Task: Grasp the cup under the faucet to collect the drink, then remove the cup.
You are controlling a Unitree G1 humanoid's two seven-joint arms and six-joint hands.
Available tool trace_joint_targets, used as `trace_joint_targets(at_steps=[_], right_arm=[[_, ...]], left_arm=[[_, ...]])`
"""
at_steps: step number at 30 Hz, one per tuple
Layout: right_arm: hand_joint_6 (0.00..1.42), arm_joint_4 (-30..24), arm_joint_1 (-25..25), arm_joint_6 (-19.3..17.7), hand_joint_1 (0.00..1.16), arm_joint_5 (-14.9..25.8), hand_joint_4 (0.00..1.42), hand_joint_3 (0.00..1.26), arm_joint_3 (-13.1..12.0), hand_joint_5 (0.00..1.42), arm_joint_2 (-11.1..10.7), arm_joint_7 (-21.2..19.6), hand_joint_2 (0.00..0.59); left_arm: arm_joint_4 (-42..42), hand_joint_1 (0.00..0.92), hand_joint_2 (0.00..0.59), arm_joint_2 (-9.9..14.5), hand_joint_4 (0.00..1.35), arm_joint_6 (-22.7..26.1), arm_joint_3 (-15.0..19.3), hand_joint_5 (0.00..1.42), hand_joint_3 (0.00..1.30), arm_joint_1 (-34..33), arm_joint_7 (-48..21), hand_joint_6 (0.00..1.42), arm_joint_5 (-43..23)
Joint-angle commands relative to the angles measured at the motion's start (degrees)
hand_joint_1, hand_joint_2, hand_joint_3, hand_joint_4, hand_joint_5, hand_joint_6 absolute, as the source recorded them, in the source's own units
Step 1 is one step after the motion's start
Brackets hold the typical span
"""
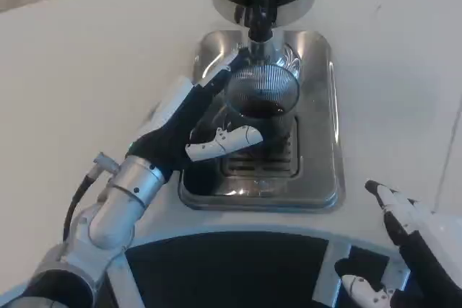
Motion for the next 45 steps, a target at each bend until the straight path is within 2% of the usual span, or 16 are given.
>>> trace_joint_targets(at_steps=[1,6,13,29,45], right_arm=[[0.0,-1.09,1.24,0.3,0.35,-0.64,0.0,0.0,0.25,0.0,0.93,0.43,0.405],[0.0,-1.8,1.9,0.14,0.36,-1.36,0.0,0.0,0.33,0.0,1.48,0.53,0.407],[0.0,-1.89,1.66,0.21,0.39,-1.61,0.0,0.0,-0.04,0.0,1.89,0.87,0.396],[0.0,-1.92,1.43,0.83,0.43,-1.73,0.0,0.0,-0.78,0.0,2.5,1.53,0.391],[0.03,-1.92,0.96,0.87,0.54,-3.25,0.0,0.0,-0.96,0.0,3.19,1.54,0.374]], left_arm=[[0.44,0.27,0.047,-0.01,0.09,-0.62,-1.04,0.1,0.1,-0.59,-0.08,0.06,1.2],[0.46,0.351,0.053,-0.08,0.1,-0.29,-1.89,0.11,0.07,-0.89,1.03,0.07,2.13],[0.6,0.396,0.053,-0.57,0.12,0.37,-2.17,0.14,0.07,-1.33,3.05,0.07,3.61],[0.28,0.425,0.064,-2.14,0.27,2.93,-3.24,0.24,0.16,-0.93,8.43,0.07,5.42],[0.01,0.433,0.069,-3.13,0.42,4.64,-4.63,0.33,0.3,-1.0,13.23,0.07,7.02]])
